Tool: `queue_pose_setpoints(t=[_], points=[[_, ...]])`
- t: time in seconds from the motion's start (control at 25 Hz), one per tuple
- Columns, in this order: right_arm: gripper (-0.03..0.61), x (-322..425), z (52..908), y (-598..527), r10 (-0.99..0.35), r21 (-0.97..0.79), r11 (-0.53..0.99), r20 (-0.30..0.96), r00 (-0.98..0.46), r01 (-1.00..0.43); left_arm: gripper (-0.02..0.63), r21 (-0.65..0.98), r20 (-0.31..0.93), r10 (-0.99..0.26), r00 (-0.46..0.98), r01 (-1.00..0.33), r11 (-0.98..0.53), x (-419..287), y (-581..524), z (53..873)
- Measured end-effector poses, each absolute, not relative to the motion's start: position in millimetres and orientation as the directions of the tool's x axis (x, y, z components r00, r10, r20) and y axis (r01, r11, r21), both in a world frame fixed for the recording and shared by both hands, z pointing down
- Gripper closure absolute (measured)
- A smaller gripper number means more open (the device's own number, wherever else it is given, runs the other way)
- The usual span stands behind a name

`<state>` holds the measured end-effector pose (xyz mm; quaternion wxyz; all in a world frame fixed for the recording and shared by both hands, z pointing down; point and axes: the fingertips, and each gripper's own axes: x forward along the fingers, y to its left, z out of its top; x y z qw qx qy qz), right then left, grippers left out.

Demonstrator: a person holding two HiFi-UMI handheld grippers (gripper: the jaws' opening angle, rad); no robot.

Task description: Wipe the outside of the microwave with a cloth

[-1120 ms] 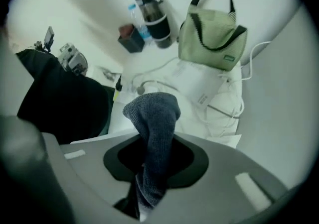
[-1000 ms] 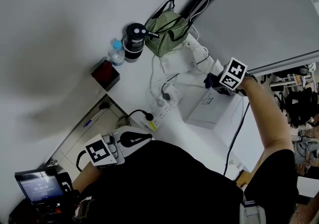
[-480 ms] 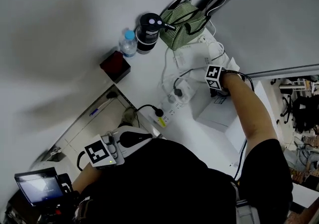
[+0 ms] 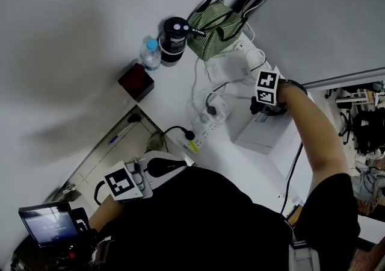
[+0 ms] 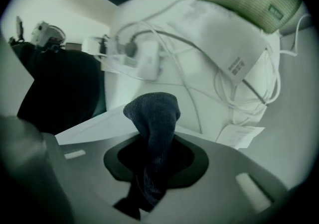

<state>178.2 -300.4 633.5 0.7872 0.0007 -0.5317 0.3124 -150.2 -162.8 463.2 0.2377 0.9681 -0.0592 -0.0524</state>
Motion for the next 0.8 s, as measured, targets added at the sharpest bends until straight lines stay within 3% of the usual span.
queue_pose_setpoints(t=[0.24,0.56,0.8], points=[[0.485,153,530,-258,0.489,-0.380,0.820,0.854,0.177,-0.428,0.611,0.423,-0.119,-0.064,0.991,-0.008,-0.906,-128,-156,440],[0.485,165,629,-256,0.520,-0.361,0.833,0.771,0.367,-0.420,0.611,0.449,-0.114,-0.093,0.989,-0.032,-0.893,-133,-156,449],[0.485,174,708,-259,0.571,-0.376,0.794,0.729,0.377,-0.478,0.611,0.477,-0.074,-0.165,0.983,-0.111,-0.872,-157,-161,471]])
